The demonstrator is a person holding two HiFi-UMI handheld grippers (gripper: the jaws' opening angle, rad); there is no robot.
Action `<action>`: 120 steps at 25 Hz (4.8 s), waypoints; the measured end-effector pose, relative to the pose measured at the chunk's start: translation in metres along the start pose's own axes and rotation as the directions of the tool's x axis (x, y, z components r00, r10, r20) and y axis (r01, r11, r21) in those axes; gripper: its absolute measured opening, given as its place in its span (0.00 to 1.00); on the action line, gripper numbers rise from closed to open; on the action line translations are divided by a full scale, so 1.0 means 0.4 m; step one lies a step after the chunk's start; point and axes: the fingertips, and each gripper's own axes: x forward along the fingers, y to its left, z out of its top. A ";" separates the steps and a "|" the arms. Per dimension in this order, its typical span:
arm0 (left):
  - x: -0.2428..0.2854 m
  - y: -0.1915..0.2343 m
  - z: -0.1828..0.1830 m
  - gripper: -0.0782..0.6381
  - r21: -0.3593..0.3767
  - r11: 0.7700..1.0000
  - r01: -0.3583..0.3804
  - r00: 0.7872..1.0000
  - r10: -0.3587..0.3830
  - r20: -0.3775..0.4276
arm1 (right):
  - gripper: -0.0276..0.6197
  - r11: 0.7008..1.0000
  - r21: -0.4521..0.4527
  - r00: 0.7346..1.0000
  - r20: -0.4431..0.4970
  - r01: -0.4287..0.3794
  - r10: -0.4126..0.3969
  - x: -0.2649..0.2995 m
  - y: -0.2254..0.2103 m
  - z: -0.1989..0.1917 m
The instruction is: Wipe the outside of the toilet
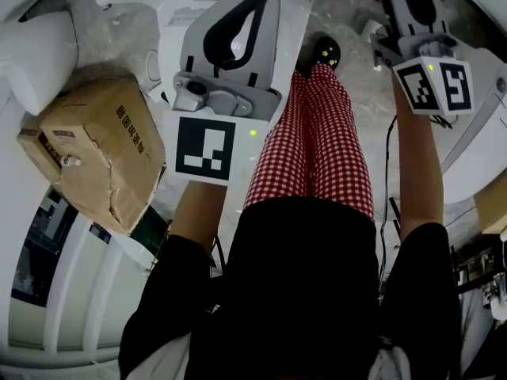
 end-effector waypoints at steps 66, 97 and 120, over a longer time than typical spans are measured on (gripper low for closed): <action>-0.979 -0.136 0.470 0.12 0.091 0.981 -0.174 0.965 0.152 0.212 | 0.13 0.960 -0.017 0.956 0.088 -0.281 0.281 -0.733 0.782 0.416; -1.628 0.031 0.271 0.12 0.047 0.936 -0.350 0.917 0.332 0.220 | 0.13 0.953 0.060 0.945 0.163 -0.296 0.283 -0.646 1.290 0.329; -1.804 0.334 0.193 0.12 0.014 0.965 -0.263 0.933 0.251 0.257 | 0.13 0.981 0.065 0.972 0.161 -0.183 0.171 -0.457 1.582 0.226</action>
